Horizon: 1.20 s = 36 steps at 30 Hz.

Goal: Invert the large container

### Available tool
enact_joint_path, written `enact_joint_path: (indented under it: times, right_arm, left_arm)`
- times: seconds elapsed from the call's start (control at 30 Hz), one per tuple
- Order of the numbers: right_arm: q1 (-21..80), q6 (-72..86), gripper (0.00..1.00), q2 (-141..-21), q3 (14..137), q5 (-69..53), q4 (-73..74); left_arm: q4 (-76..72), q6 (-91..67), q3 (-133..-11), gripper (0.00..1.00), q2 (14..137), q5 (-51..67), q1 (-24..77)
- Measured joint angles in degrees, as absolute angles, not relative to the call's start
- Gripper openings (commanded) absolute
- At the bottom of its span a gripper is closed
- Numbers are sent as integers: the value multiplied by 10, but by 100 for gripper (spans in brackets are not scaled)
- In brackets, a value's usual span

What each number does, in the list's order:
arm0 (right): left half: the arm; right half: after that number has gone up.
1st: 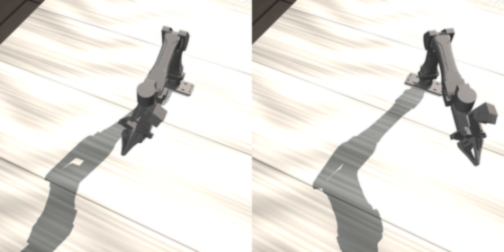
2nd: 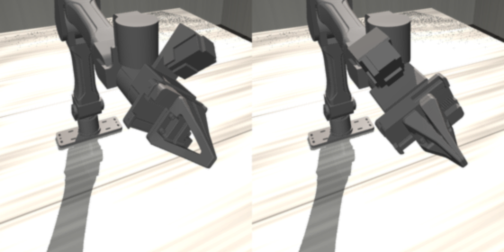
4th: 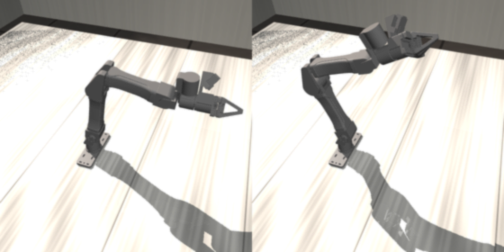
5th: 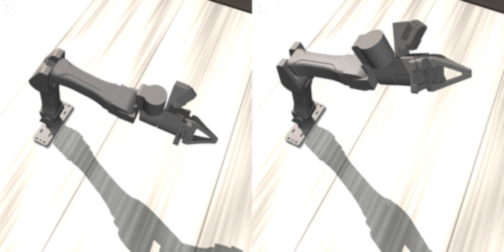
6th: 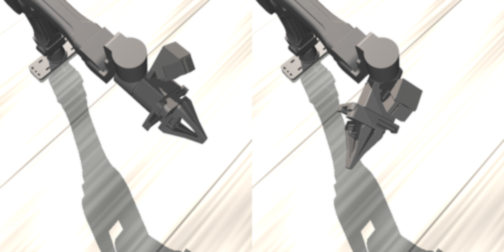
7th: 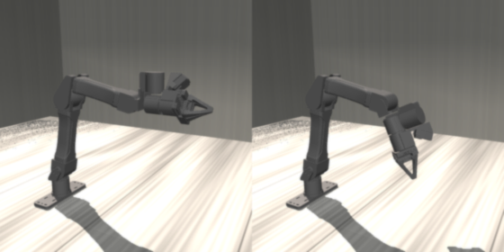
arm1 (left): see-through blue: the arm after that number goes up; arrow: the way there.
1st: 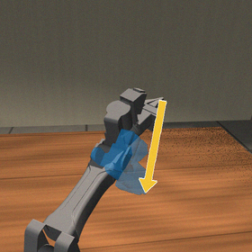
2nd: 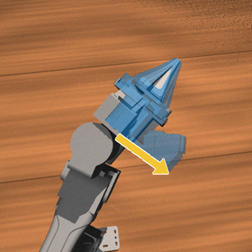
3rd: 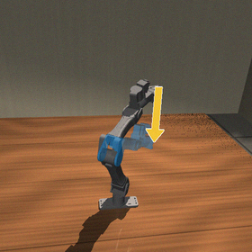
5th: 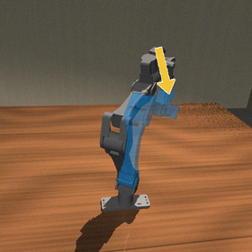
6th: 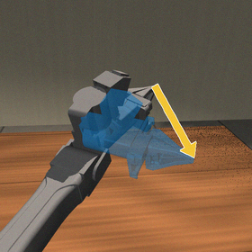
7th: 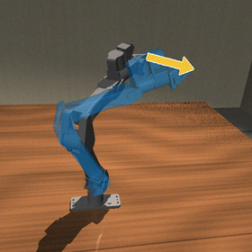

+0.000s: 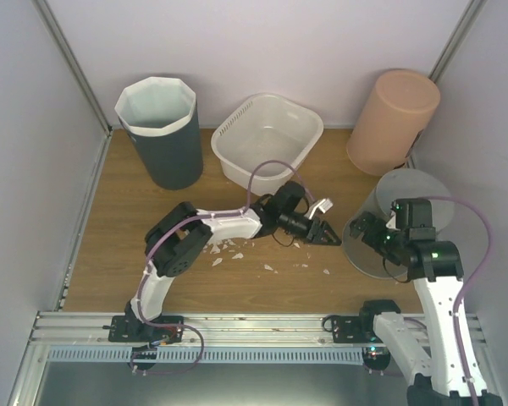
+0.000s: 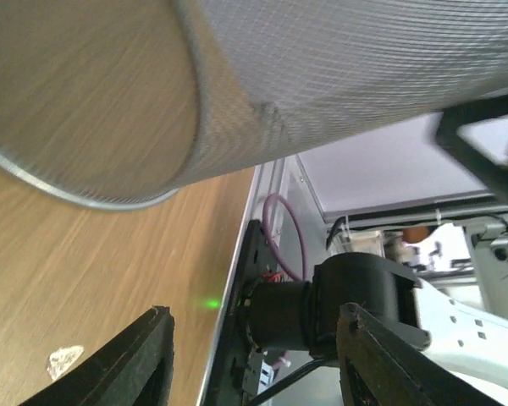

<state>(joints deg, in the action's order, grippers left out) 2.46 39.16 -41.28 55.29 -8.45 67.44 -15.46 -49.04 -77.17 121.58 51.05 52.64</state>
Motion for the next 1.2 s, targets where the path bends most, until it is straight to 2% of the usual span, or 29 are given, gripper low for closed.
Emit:
enact_joint_path:
  times: [0.2,0.3,0.37,0.47,0.5,0.63,1.0,1.2]
  right_arm:
    - [25,388,100,-493,575,-20,643]
    - [25,384,100,-551,602,22,636]
    - [25,378,100,-584,616,39,628]
    - [22,364,100,-627,638,57,615]
    - [20,359,100,-640,646,61,612]
    - [7,335,100,-693,677,80,592]
    - [-101,272,100,-747,722,93,554]
    - [-115,245,100,-770,754,85,535]
  left_arm:
    - [18,-309,-875,55,1145,468,506]
    - [90,-232,-954,56,1146,447,484]
    - [143,-180,-1032,60,1162,428,465]
    - [201,-95,-1149,73,1197,378,445]
    - [218,-64,-1193,80,1212,353,438]
    - [265,37,-1302,94,1253,265,425]
    - [340,192,-1317,99,1296,87,424]
    - [356,226,-1315,99,1331,13,423]
